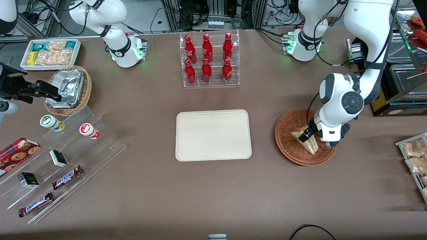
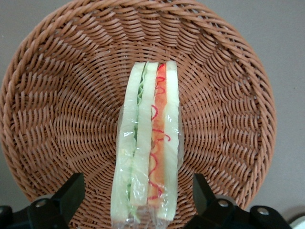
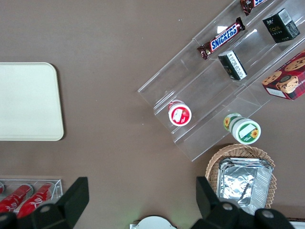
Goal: Place sandwich from basket to tray
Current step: 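Lower the left gripper and close it on the wrapped sandwich, then lift the sandwich and carry it over the cream tray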
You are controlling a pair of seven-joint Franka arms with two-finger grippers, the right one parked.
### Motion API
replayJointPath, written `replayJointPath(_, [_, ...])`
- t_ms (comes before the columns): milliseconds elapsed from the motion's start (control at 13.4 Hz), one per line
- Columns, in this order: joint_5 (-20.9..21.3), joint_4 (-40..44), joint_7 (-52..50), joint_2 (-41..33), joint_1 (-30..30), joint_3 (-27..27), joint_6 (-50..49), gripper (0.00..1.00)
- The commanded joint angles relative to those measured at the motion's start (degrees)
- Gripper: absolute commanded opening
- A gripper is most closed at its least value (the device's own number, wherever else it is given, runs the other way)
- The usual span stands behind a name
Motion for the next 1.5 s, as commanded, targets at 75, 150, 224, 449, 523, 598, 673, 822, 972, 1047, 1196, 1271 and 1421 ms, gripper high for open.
replayJointPath(75, [-0.1, 1.09, -2.04, 1.05, -0.87, 0.3, 0.11, 0.03])
replayJointPath(150, [-0.19, 1.27, -1.69, 0.79, -0.87, 0.3, -0.06, 0.0])
replayJointPath(224, [-0.19, 1.7, -1.43, 0.61, -0.87, 0.3, -0.33, 0.0])
replayJointPath(449, [-0.19, 4.42, -1.25, 0.61, -0.87, 0.3, -3.92, 0.0])
replayJointPath(523, [-0.19, 6.43, -1.16, 0.43, -0.87, 0.3, -6.11, 0.0])
replayJointPath(598, [-0.19, 8.89, -1.16, 0.52, -0.95, 0.13, -8.91, 0.0])
replayJointPath(673, [-0.19, 11.87, -1.07, 0.87, -0.95, -0.83, -11.9, 0.0])
replayJointPath(822, [0.07, 16.45, 4.34, 2.36, -0.95, -3.47, -17.0, 0.0])
replayJointPath(972, [-0.02, 20.23, 11.99, 3.76, -0.95, -5.84, -20.27, 0.0])
replayJointPath(1047, [-0.02, 22.34, 12.63, 5.34, -1.22, -7.85, -20.89, 0.0])
replayJointPath(1196, [0.16, 26.21, 12.73, 9.2, -3.14, -10.24, -21.6, 0.0])
replayJointPath(1271, [0.16, 28.14, 12.64, 10.96, -5.07, -10.25, -21.6, 0.0])
replayJointPath(1421, [0.25, 33.15, 11.85, 15.26, -9.8, -10.25, -21.69, 0.0])
